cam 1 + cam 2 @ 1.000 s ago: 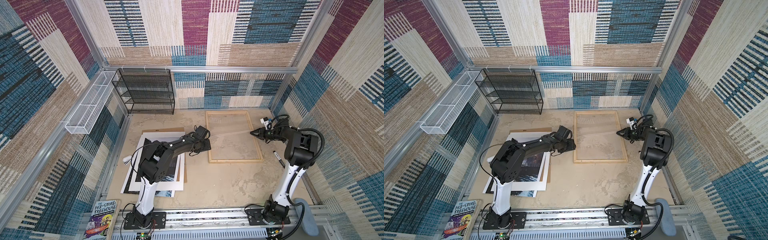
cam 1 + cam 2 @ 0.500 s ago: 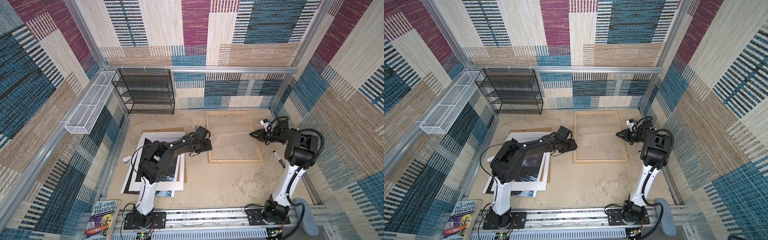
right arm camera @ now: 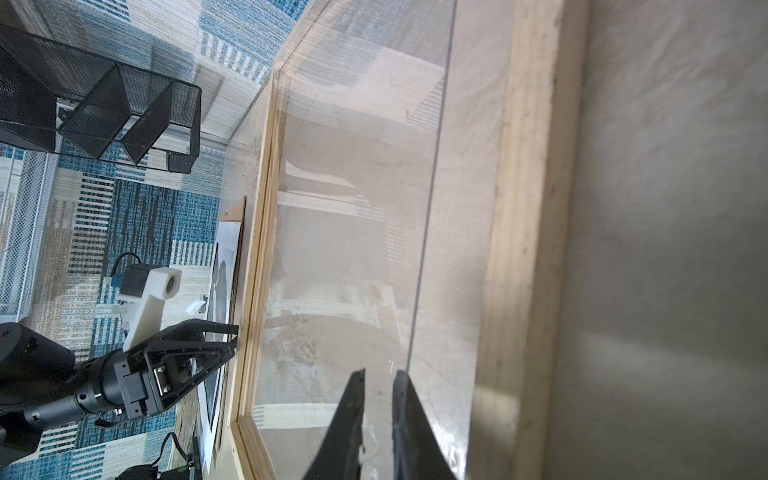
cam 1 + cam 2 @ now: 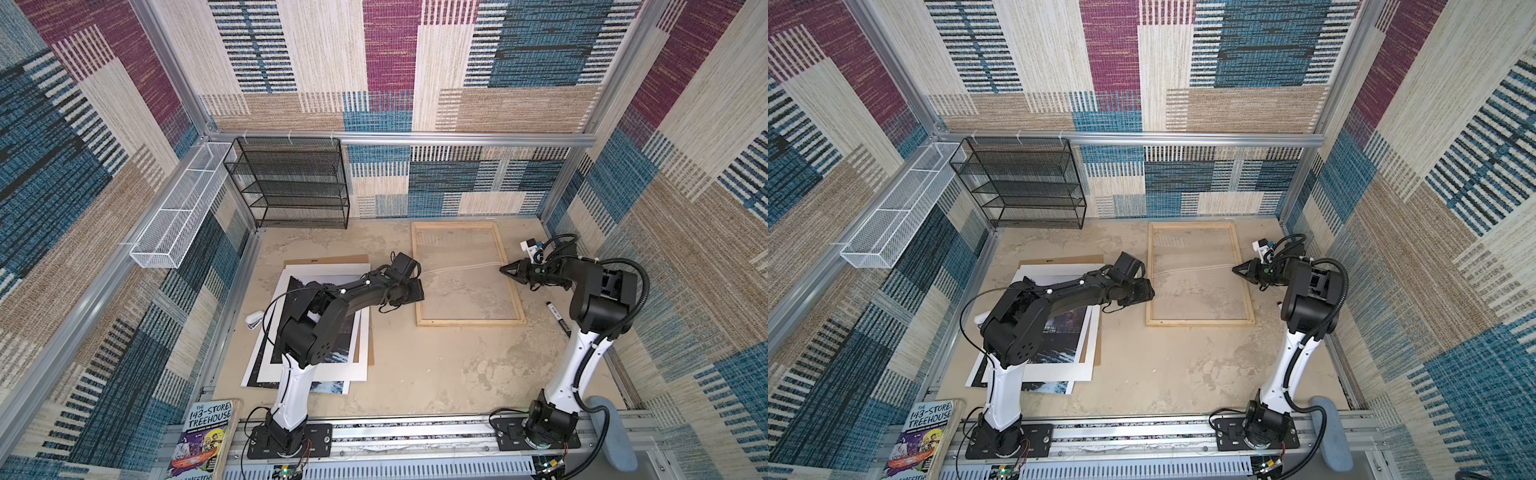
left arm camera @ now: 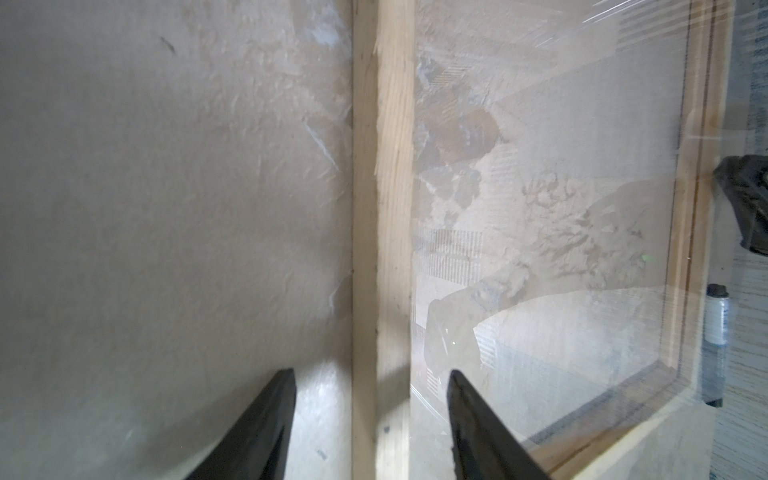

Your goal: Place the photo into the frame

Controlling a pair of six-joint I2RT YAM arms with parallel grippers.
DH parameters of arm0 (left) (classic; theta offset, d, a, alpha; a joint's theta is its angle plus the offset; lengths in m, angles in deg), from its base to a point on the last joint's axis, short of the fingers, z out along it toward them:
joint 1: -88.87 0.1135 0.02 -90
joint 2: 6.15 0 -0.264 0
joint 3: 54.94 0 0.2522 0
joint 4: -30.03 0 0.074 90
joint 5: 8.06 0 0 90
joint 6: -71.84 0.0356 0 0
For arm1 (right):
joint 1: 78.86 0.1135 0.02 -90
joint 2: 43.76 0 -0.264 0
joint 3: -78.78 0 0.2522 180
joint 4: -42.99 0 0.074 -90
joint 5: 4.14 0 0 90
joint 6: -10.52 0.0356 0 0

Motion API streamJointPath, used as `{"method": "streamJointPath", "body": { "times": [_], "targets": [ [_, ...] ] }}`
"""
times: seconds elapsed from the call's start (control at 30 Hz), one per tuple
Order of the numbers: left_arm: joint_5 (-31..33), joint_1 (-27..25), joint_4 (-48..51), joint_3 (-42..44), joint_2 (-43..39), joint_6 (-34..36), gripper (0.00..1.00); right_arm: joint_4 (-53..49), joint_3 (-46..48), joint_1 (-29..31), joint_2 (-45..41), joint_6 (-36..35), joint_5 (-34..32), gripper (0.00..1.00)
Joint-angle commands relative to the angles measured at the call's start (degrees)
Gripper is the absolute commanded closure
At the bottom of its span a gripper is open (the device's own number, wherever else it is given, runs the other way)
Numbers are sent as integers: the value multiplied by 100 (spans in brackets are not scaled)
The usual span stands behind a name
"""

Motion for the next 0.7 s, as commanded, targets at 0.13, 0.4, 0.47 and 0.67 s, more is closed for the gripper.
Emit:
{"method": "streamJointPath", "body": {
  "times": [0.13, 0.4, 0.47, 0.67],
  "targets": [
    [-40, -2, -3, 85, -52, -22, 39, 240, 202, -1, -147, 106, 105, 84],
    [18, -37, -153, 244, -116, -149, 41, 306, 284, 6, -212, 154, 83, 83],
    [61, -64, -199, 266, -125, -160, 42, 305, 284, 1, -226, 157, 83, 83],
    [216, -101, -182, 277, -112, -119, 43, 313, 300, -2, -234, 146, 82, 82]
  ]
}}
